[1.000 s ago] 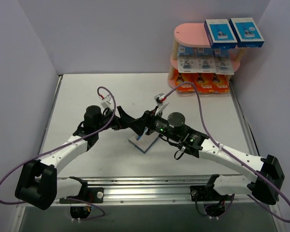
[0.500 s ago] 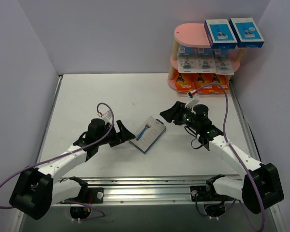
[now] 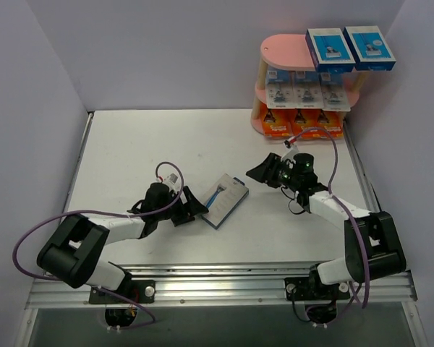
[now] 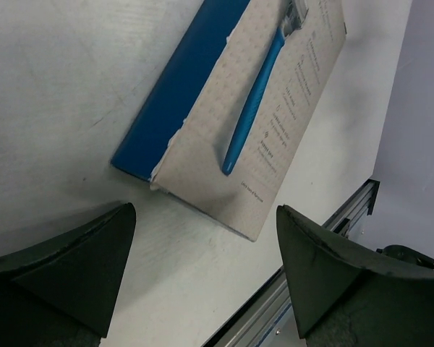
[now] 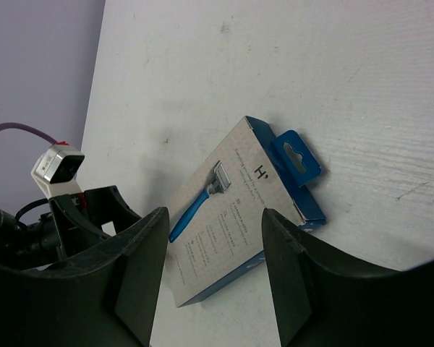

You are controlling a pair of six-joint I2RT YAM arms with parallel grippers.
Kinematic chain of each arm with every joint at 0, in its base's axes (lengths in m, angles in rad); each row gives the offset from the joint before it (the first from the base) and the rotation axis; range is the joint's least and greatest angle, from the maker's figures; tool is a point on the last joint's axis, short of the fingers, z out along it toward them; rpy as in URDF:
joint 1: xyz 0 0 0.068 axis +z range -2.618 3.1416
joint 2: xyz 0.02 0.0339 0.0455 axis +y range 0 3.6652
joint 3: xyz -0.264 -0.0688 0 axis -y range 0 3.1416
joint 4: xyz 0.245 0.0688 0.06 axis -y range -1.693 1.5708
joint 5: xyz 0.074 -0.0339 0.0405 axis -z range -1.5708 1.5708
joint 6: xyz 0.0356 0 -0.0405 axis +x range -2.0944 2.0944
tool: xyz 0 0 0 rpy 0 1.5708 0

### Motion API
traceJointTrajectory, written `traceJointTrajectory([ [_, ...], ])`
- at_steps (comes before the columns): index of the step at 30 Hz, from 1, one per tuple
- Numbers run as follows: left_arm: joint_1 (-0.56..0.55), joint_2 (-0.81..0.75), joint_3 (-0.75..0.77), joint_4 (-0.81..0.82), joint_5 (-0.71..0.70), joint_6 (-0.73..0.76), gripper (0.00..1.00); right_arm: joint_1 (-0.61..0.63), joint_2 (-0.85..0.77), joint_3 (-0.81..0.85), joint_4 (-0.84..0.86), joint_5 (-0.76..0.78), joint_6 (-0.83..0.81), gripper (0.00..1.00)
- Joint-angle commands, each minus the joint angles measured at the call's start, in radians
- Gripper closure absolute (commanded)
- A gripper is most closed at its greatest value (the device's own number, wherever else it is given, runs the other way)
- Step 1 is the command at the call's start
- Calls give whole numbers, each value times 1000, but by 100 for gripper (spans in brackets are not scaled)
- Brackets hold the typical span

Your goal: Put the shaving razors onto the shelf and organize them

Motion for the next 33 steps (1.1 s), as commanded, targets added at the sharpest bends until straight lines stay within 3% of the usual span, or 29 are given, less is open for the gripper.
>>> traceJointTrajectory([
  [1,-9,68,34,102,-7,-11,12,-43,53,6,122,-84,17,51],
  [5,-9,125,55,124,1,-8,24,-71,112,0,162,-118,25,51],
  [10,-9,133,75,72,-8,22,54,-93,176,-18,206,-143,20,52],
  [16,-9,84,81,-50,-50,64,80,-120,242,-67,323,-181,65,52],
  [17,-9,70,81,-73,-57,71,89,-123,254,-71,353,-192,69,52],
  [19,-9,61,72,-94,-64,76,97,-135,284,-83,412,-216,101,52],
  [25,-9,45,23,-94,-67,73,98,-149,310,-129,498,-245,151,51],
  [33,-9,24,-21,-110,-77,76,98,-149,273,-209,426,-215,135,50],
])
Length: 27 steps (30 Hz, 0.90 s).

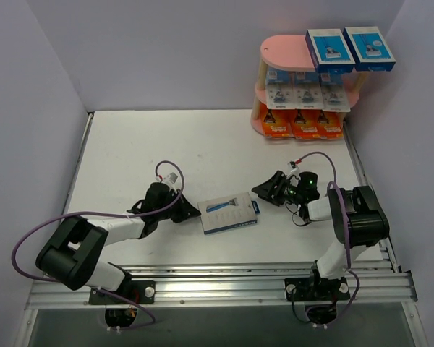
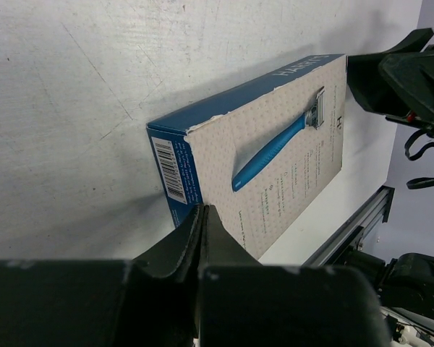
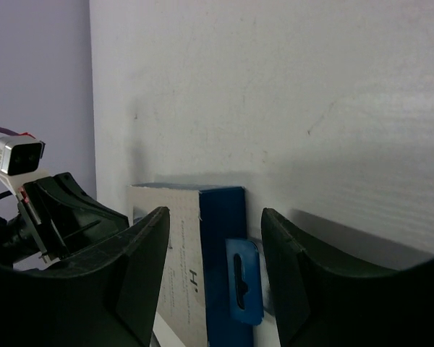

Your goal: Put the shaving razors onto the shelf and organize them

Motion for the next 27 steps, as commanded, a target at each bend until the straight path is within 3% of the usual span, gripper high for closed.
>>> traceJointTrajectory([
  [1,-4,4,-49,-104,-44,37,98,-4,-49,-38,-25,1,-11,50],
  [6,-4,10,-71,-86,-43,33,98,-4,-104,-83,-148,66,-79,48],
  [11,-4,25,-79,-61,-29,25,98,-6,-116,-107,-153,67,-90,46],
  [27,-4,48,-79,-30,-12,23,98,89,118,-204,451,-74,202,51],
])
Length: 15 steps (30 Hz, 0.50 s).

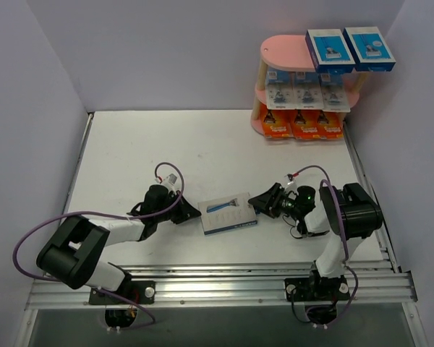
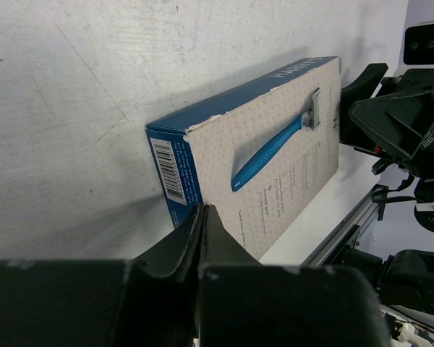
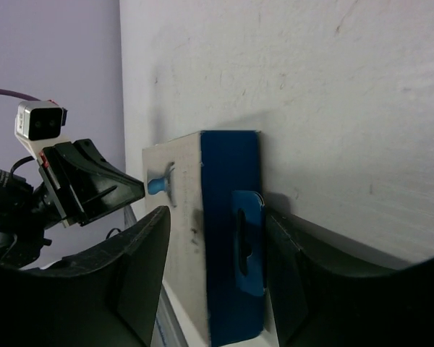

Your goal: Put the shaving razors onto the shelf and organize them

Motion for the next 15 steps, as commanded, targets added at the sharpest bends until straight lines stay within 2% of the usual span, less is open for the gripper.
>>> traceJointTrajectory([
  [1,-6,41,-37,-116,-22,32,98,57,51,-26,157,-32,89,52],
  [7,-6,33,-31,-126,-19,35,98,89,88,-51,383,-34,239,62],
  [9,-6,30,-33,-132,-18,38,98,91,91,-58,432,-38,265,69],
  [13,-6,15,-31,-142,-18,41,98,98,59,-57,437,-49,285,81],
  [15,-6,3,-30,-153,-21,41,97,103,35,-46,403,-48,281,91],
])
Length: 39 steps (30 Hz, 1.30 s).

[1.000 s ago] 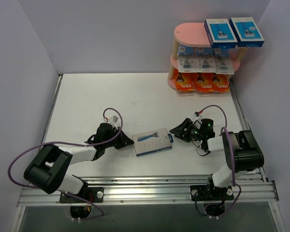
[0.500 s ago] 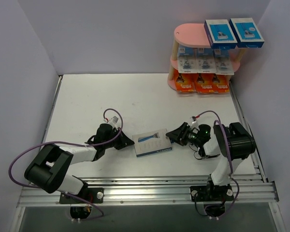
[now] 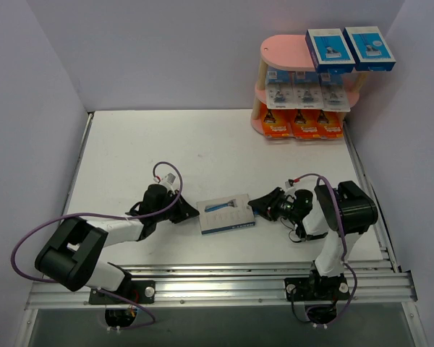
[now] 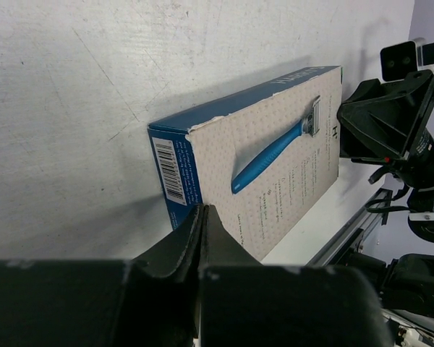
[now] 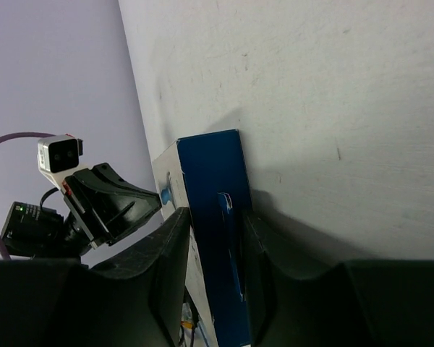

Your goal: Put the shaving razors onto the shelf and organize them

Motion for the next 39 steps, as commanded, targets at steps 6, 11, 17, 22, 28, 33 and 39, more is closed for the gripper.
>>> traceJointTrajectory([
  [6,-12,-51,5,-226,-30,55,41,88,-223,44,-16,-98,-70,100],
  [11,-10,-139,80,-404,-70,98,27,118,-507,212,-716,13,-389,100],
  [17,-4,-306,212,-740,-219,171,17,130,-597,320,-974,47,-542,100],
  [22,2,-416,337,-862,-270,231,10,157,-624,375,-1078,63,-626,100],
  [28,8,-421,504,-891,-210,361,5,183,-659,550,-1333,107,-764,100],
  [33,14,-352,613,-859,-36,530,2,239,-671,648,-1414,107,-844,100],
  [39,16,-317,644,-731,304,664,3,314,-653,797,-1583,81,-942,100],
])
